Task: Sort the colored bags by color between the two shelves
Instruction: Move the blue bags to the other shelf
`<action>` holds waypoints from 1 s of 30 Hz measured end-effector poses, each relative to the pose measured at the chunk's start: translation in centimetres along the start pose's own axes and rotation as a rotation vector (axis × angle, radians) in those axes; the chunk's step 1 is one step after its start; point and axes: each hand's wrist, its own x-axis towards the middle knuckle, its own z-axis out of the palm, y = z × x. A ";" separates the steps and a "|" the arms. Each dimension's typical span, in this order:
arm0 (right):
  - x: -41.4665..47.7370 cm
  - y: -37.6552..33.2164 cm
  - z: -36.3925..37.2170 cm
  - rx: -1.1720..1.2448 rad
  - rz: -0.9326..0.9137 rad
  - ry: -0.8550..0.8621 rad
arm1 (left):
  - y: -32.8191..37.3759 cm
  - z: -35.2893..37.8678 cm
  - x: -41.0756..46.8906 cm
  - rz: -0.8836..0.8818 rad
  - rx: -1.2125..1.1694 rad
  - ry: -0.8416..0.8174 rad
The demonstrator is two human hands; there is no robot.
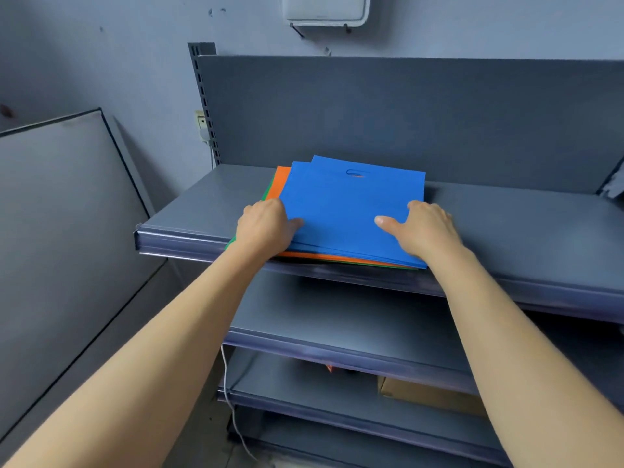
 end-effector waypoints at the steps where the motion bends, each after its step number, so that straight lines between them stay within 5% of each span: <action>1: 0.2 -0.1 0.1 -0.004 0.013 -0.011 | 0.0 0.2 0.4 -0.014 0.004 -0.026; 10: 1.2 -0.8 2.0 -0.006 0.135 -0.024 | -0.2 0.2 3.3 -0.032 0.060 -0.149; 15: 1.2 -1.4 2.8 0.021 0.167 0.033 | -1.1 1.4 4.4 -0.102 -0.101 -0.142; 25: 0.8 -1.6 3.1 0.060 0.175 0.095 | -1.6 2.6 4.1 0.180 -0.103 -0.026; 30: 0.5 -1.6 3.1 0.069 0.172 0.089 | -1.4 2.3 4.3 0.125 -0.084 -0.125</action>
